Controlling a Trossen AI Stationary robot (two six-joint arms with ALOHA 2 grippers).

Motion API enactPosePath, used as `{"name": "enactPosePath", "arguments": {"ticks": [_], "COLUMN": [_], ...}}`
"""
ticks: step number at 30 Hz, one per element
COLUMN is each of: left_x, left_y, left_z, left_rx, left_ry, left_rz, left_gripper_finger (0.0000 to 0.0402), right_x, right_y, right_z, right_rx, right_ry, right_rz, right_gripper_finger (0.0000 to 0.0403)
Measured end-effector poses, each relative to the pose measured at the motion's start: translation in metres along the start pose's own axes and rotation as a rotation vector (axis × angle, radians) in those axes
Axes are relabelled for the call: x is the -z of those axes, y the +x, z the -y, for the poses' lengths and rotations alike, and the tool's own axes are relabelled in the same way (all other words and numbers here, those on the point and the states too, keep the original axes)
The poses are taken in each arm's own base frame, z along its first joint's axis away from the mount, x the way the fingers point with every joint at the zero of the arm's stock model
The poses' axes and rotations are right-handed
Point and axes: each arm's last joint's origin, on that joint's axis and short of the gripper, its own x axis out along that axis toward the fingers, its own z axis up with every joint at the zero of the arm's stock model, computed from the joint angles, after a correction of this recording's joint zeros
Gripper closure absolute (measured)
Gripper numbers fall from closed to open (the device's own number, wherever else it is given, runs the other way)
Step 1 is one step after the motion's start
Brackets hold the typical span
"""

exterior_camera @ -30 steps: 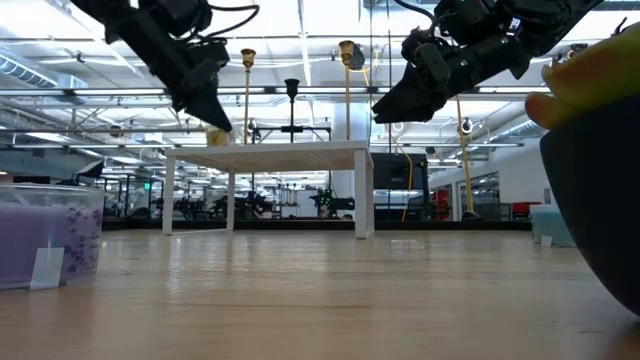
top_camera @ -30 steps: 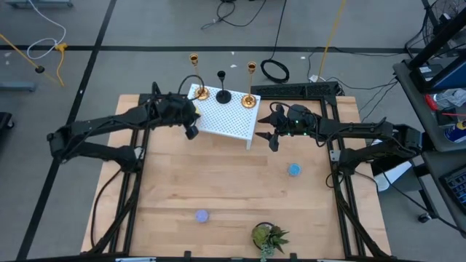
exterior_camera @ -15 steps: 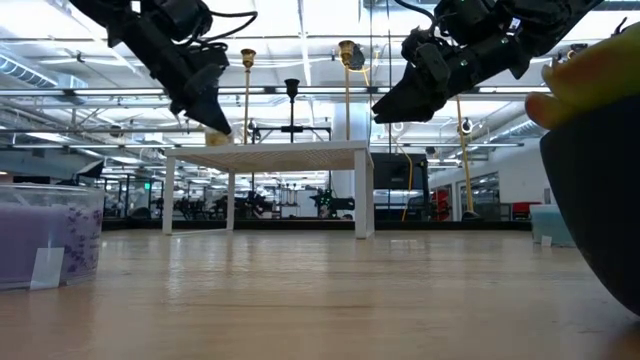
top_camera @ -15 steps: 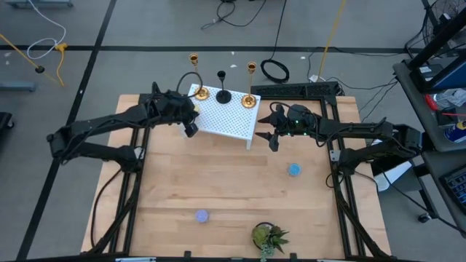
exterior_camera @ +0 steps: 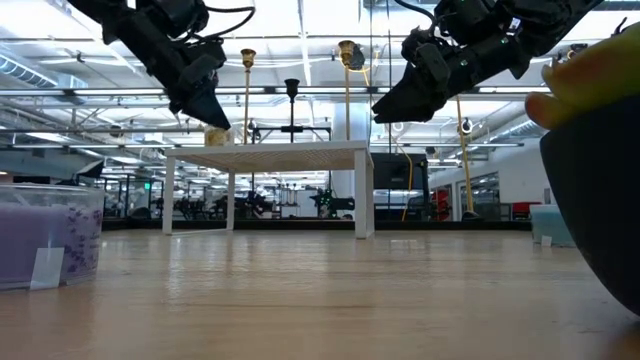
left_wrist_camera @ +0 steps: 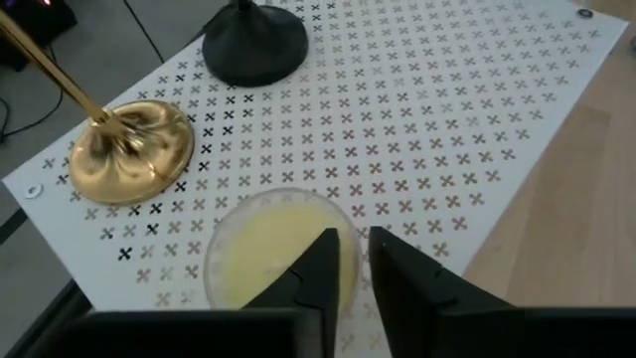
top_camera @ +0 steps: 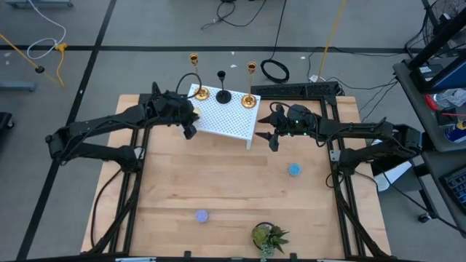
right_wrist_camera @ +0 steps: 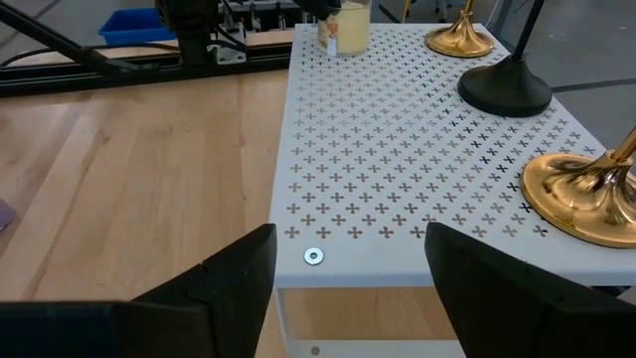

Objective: Pick & Place candle stick holders
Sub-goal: Put the yellow scented candle on the shelf, then put the violet scented candle on the shelf

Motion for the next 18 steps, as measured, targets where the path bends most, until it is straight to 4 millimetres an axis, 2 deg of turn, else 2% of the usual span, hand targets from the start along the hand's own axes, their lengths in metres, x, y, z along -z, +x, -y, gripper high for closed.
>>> {"name": "enactPosePath", "arguments": {"ticks": [6, 10, 14, 18], "left_x": [0.001, 0.001, -0.002, -0.005], "left_y": [0.000, -0.003, -0.014, -0.037], "left_z": [-0.002, -0.002, 0.003, 0.011], "left_rx": [-0.072, -0.101, -0.083, -0.033], "left_ry": [0.018, 0.016, 0.022, 0.019], "left_rz": [-0.014, -0.008, 0.039, 0.133], "left_gripper_finger": [0.0284, 0.0266, 0.0265, 0.0272], "right_x": [0.000, 0.000, 0.000, 0.000], "right_y": [0.000, 0.000, 0.000, 0.000], "right_z": [0.000, 0.000, 0.000, 0.000], "right_rx": [0.000, 0.000, 0.000, 0.000], "right_ry": [0.000, 0.000, -0.001, -0.001], "right_rz": [0.000, 0.000, 0.000, 0.000], "right_gripper_finger": [0.0149, 0.0149, 0.0149, 0.0149]}}
